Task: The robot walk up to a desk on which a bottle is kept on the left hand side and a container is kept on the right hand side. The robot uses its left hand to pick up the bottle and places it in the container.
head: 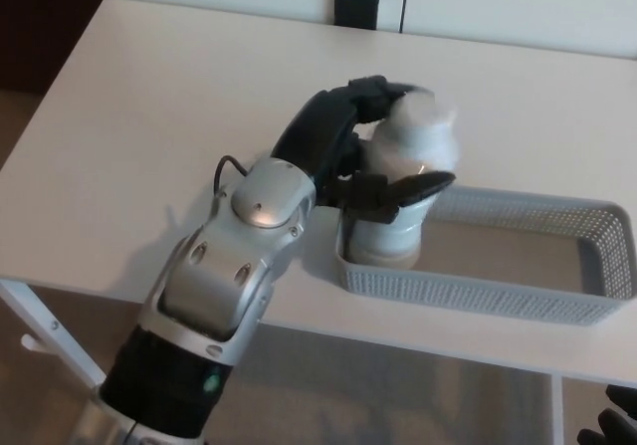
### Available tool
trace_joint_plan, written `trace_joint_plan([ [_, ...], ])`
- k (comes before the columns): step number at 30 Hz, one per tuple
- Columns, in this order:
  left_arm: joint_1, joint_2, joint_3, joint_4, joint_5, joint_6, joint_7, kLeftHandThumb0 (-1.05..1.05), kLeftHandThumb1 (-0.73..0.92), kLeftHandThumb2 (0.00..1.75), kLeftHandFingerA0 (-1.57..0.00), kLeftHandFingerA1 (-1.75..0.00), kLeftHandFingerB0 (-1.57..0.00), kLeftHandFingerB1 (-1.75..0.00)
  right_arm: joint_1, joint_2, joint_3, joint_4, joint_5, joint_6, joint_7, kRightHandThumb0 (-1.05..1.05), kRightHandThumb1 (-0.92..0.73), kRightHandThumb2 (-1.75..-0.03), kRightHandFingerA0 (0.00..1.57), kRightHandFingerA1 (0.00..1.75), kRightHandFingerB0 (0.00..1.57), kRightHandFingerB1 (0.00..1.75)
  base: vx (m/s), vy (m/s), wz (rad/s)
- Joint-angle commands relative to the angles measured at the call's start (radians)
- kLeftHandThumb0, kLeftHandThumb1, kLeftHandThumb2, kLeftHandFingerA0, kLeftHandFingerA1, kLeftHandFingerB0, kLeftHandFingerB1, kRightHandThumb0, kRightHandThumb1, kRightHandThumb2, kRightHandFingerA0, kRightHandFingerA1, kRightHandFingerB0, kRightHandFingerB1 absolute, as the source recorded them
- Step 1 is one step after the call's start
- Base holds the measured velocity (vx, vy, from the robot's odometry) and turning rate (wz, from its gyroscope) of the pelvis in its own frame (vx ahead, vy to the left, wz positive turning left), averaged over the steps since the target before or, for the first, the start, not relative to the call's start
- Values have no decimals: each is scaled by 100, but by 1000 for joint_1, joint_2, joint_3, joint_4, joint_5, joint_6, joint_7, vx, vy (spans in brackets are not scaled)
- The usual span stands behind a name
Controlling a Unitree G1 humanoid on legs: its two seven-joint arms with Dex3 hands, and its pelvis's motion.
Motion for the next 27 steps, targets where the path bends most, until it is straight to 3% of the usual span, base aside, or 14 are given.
trace_joint_plan([
  [1, 19, 41, -4, -25, -14, -65, -99, -93, 58, 59, 0, 0, 0, 0, -6, -13, 5, 2, -3, -15, 2, -64, -33, -73, 26, 51, 17, 47, 0, 0, 0],
  [6, 15, 64, -3, -28, -7, -76, -126, -95, 59, 59, 0, 0, 0, 0, -8, -15, 9, 7, -5, -18, 7, -64, -32, -73, 26, 50, 18, 47, 0, 0, 0],
  [7, 7, 72, 12, -25, -15, -85, -137, -90, 59, 57, 0, 0, 0, 0, -8, -14, 9, 7, -3, -18, 5, -64, -39, -52, 30, 43, 23, 40, 0, 0, 0],
  [15, -30, 140, 99, -72, -39, -102, -191, -88, 60, 58, 0, 0, 0, 0, -2, -12, 7, 9, 1, -20, 0, -63, -39, -52, 30, 43, 25, 41, 0, 0, 0],
  [16, -72, 218, 185, -158, -87, -52, -245, -85, 60, 59, 0, 0, 0, 0, -1, -9, 4, 10, 5, -18, -4, -62, -39, -53, 31, 45, 25, 42, 0, 0, 0],
  [20, -107, 281, 289, -231, -149, -3, -276, -84, 59, 59, 0, 0, 0, 0, 1, -10, 5, 13, 0, -21, -9, -63, -40, -54, 33, 45, 25, 42, 0, 0, 0],
  [21, -126, 387, 444, -306, -213, 30, -307, -83, 59, 59, 0, 0, 0, 0, 10, -11, 12, 26, -8, -26, -3, -62, -34, -73, 26, 52, 20, 48, 0, 0, 0],
  [23, -116, 464, 583, -335, -278, 41, -337, -85, 58, 60, 0, 0, 0, 0, 23, -19, 15, 44, -15, -35, 5, -62, -35, -73, 23, 49, 18, 47, 0, 0, 0],
  [24, -82, 499, 660, -321, -303, 17, -355, -86, 49, 89, 0, 0, 0, -4, 28, -21, 13, 52, -14, -35, 4, -61, -33, -72, 26, 51, 20, 49, 0, 0, 0],
  [25, -58, 524, 712, -311, -319, -1, -368, -86, 49, 89, 0, 0, 0, -4, 31, -23, 11, 57, -14, -35, 3, -61, -33, -72, 26, 51, 20, 49, 0, 0, 0],
  [26, -2, 558, 778, -272, -325, -44, -394, -85, 50, 86, 0, 0, 0, -2, 34, -24, 12, 66, -17, -43, -1, -60, -42, -54, 31, 43, 24, 42, 0, 0, 0],
  [27, 36, 580, 821, -245, -328, -74, -411, -85, 50, 86, 0, 0, 0, -2, 35, -25, 13, 73, -21, -50, -3, -60, -42, -54, 31, 43, 24, 42, 0, 0, 0],
])
